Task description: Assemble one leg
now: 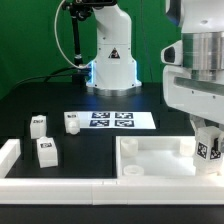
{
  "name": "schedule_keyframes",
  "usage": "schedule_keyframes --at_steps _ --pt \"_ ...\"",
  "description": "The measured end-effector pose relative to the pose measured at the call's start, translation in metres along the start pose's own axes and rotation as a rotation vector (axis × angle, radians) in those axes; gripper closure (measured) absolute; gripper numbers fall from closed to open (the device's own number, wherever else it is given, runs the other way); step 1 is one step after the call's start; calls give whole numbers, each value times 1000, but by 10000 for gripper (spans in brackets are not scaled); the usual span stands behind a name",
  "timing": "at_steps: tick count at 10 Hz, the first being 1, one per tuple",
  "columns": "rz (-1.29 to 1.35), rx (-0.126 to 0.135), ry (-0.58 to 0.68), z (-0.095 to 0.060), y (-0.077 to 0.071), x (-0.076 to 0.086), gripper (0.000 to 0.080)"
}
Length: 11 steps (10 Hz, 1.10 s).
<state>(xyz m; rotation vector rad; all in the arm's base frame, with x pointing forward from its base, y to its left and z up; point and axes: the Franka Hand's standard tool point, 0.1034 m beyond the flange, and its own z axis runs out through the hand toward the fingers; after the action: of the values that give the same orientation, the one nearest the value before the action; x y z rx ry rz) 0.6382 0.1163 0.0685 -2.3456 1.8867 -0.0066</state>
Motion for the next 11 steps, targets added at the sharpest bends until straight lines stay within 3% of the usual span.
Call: schedule_keyframes --at_steps 3,4,5,6,7,9,11 --pt "164 9 -17 0 -1 -1 509" --pt "109 8 -14 0 -1 -2 424" --pt "-18 0 7 0 0 -5 289" --pt "-223 -1 14 0 -1 -3 289" --pt "-438 -2 14 0 -1 1 180" --pt "-587 9 26 -2 -1 3 159" --pt "-706 1 33 -1 0 5 151"
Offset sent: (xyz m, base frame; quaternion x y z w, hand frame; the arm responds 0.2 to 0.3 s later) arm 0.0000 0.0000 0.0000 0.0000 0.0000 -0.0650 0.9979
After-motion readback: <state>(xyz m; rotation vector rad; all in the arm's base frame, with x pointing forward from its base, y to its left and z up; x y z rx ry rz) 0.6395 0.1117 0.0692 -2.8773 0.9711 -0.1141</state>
